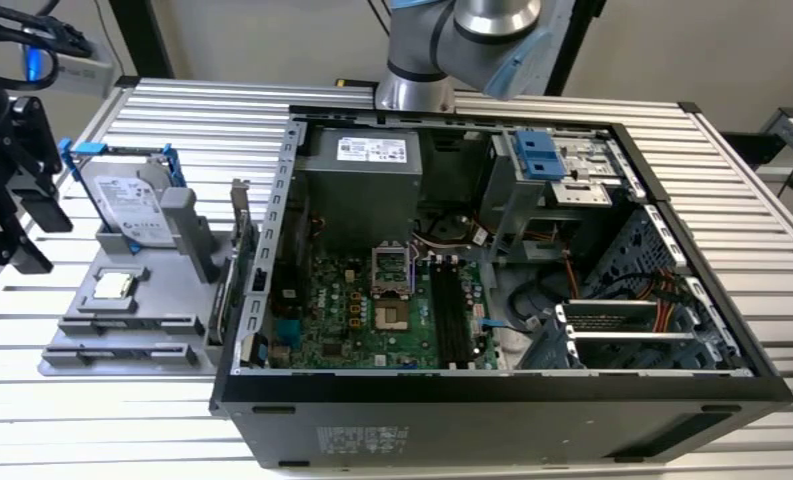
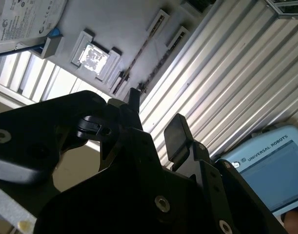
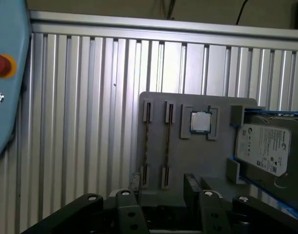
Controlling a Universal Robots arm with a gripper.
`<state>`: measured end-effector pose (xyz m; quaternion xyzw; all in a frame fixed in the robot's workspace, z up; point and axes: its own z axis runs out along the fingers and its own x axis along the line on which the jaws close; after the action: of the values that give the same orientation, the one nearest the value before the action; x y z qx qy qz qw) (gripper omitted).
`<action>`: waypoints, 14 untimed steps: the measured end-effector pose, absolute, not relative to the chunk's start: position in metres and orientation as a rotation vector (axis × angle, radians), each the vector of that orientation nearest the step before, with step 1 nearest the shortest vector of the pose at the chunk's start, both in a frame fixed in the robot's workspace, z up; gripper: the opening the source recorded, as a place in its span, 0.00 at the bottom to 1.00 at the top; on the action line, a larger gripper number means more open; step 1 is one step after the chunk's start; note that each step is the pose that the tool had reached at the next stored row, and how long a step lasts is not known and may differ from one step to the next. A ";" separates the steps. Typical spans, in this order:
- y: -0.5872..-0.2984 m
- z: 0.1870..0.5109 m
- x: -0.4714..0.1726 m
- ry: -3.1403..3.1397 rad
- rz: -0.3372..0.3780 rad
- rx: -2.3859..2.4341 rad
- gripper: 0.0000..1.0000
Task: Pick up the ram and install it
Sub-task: 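Pick up the ram and move it above insertion slot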
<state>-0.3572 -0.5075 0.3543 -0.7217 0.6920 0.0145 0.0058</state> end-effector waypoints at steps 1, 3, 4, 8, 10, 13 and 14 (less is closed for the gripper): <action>-0.508 0.354 -0.357 2.166 0.045 -2.259 1.00; -0.508 0.353 -0.357 2.166 0.045 -2.259 1.00; -0.508 0.353 -0.357 2.166 0.045 -2.259 1.00; -0.508 0.352 -0.357 2.166 0.045 -2.259 1.00; -0.508 0.351 -0.357 2.166 0.045 -2.259 1.00; -0.508 0.350 -0.357 2.166 0.045 -2.259 1.00; -0.508 0.349 -0.357 2.166 0.045 -2.259 1.00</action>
<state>-0.3571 -0.5075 0.3495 -0.7217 0.6920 0.0145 0.0057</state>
